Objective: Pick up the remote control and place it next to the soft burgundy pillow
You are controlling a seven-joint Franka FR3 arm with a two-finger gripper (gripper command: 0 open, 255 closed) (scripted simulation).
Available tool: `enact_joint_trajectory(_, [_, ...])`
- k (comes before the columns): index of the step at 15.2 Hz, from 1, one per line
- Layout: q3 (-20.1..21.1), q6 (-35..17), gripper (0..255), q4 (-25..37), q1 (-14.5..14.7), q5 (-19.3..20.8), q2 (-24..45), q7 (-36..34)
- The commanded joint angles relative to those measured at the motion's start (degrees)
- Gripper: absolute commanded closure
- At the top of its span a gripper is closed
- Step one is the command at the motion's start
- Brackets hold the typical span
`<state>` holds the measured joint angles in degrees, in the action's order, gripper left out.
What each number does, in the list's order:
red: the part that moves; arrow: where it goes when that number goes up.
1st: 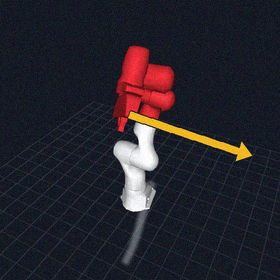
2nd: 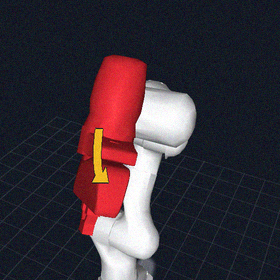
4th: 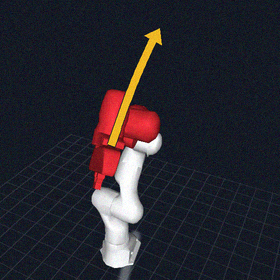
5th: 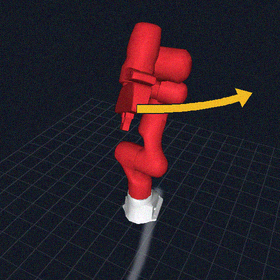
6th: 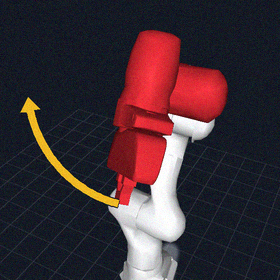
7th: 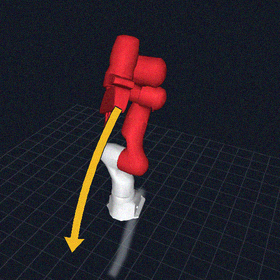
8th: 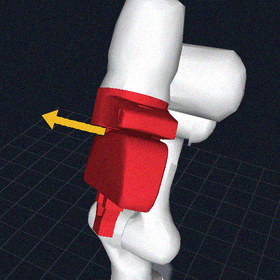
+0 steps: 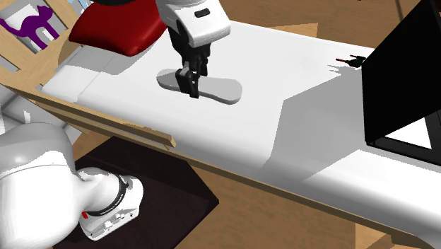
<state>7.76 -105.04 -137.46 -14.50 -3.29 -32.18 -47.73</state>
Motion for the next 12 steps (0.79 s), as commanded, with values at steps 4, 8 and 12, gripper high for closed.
enact_joint_trajectory(4, [4.3,2.5,255,-4.3,3.3,-3.6,-7.0,-5.6])
enact_joint_trajectory(8, [8.1,4.6,255,-6.6,6.2,-6.9,-11.8,-10.2])
enact_joint_trajectory(12, [12.1,6.7,255,-7.7,9.3,-10.6,-15.5,-15.2])
